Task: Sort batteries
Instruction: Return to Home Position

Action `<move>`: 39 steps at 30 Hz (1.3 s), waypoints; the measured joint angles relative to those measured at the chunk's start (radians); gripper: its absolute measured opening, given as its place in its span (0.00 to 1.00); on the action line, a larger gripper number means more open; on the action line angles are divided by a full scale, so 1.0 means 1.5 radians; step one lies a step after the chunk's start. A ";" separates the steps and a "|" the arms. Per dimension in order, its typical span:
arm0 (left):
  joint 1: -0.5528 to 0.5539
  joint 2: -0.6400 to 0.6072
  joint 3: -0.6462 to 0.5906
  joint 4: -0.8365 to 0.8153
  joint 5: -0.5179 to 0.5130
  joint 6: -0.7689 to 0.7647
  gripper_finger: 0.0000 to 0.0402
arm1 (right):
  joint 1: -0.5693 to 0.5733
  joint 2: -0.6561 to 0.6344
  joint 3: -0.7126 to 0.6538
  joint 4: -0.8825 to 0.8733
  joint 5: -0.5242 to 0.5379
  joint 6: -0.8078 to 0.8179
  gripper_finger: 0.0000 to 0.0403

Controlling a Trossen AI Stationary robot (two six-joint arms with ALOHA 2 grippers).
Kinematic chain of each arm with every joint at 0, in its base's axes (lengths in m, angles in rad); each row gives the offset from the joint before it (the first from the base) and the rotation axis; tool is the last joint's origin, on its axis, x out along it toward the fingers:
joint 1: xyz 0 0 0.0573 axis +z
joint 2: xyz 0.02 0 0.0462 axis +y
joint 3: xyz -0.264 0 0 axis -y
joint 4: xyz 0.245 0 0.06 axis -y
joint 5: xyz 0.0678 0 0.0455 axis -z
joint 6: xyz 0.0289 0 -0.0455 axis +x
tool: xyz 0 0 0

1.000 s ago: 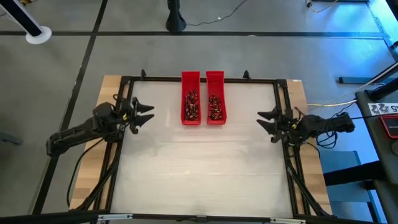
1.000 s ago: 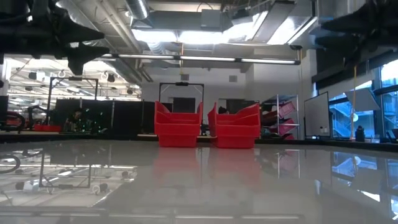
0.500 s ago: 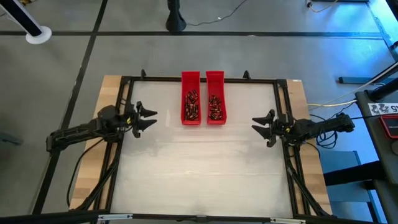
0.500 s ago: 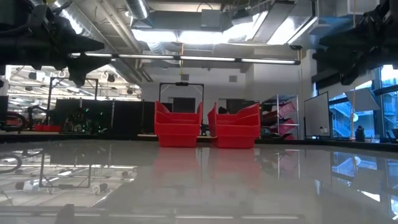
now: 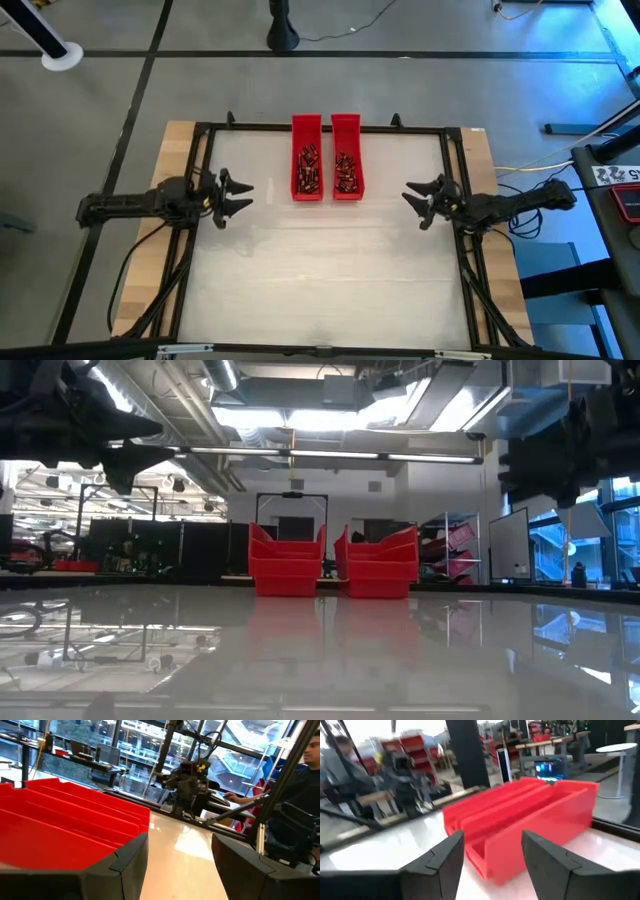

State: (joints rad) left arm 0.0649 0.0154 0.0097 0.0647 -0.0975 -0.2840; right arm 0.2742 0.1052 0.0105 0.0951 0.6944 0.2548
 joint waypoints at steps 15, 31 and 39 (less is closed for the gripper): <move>-0.084 0.000 0.000 -0.001 -0.077 0.009 0.52 | -0.166 0.048 -0.001 0.022 -0.277 -0.070 0.49; -0.082 0.000 0.000 -0.014 -0.080 0.128 0.52 | -0.314 0.049 -0.002 -0.050 -0.479 -0.075 0.49; -0.082 0.000 0.000 -0.014 -0.082 0.243 0.52 | -0.314 0.055 -0.002 -0.053 -0.461 -0.086 0.49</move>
State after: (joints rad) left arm -0.0574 0.0154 0.0097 0.0441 -0.2203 0.0798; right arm -0.1970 0.1875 0.0082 0.0158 0.0029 0.1261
